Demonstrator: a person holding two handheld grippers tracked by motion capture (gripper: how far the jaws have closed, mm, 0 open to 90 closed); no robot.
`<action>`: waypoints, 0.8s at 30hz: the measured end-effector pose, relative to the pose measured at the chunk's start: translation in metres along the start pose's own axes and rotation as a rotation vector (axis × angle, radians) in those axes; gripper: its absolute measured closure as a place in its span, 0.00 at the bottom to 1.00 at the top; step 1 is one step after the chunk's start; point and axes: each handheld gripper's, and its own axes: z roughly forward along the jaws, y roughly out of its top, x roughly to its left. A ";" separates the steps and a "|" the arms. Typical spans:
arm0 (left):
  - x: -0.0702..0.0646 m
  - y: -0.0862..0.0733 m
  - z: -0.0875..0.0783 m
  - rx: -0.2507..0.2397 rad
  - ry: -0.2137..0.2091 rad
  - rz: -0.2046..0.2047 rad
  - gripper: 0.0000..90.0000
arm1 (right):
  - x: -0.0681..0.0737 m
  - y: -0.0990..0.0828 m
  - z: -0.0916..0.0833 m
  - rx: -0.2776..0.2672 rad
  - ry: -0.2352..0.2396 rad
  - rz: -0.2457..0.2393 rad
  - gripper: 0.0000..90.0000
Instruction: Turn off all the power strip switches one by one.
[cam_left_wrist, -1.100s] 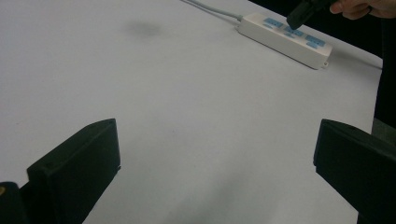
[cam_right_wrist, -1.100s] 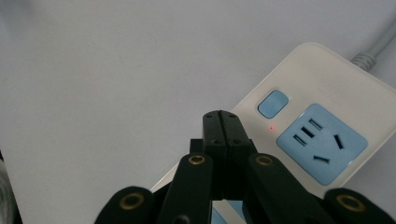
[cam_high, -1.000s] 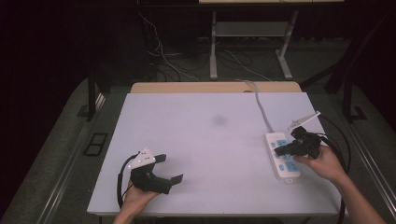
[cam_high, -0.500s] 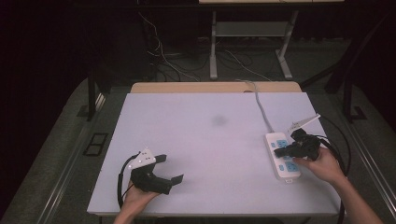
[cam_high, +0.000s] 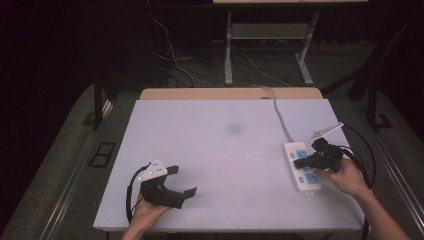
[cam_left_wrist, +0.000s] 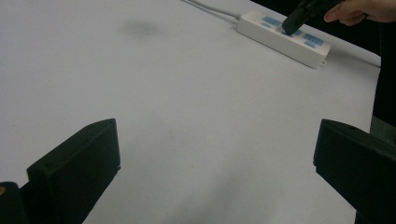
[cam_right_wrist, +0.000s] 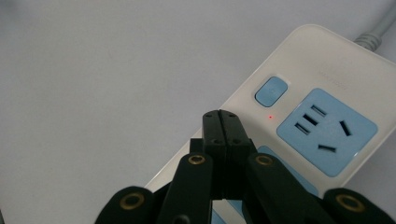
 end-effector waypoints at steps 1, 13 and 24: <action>0.000 0.000 0.000 -0.001 -0.001 0.000 0.00 | 0.000 -0.001 0.000 -0.001 0.001 0.014 1.00; 0.001 0.000 0.001 0.005 -0.003 0.001 0.00 | 0.003 -0.005 0.000 -0.032 -0.022 0.003 1.00; 0.001 0.000 0.000 0.003 -0.003 -0.004 0.00 | 0.002 -0.007 0.000 -0.048 -0.011 0.026 1.00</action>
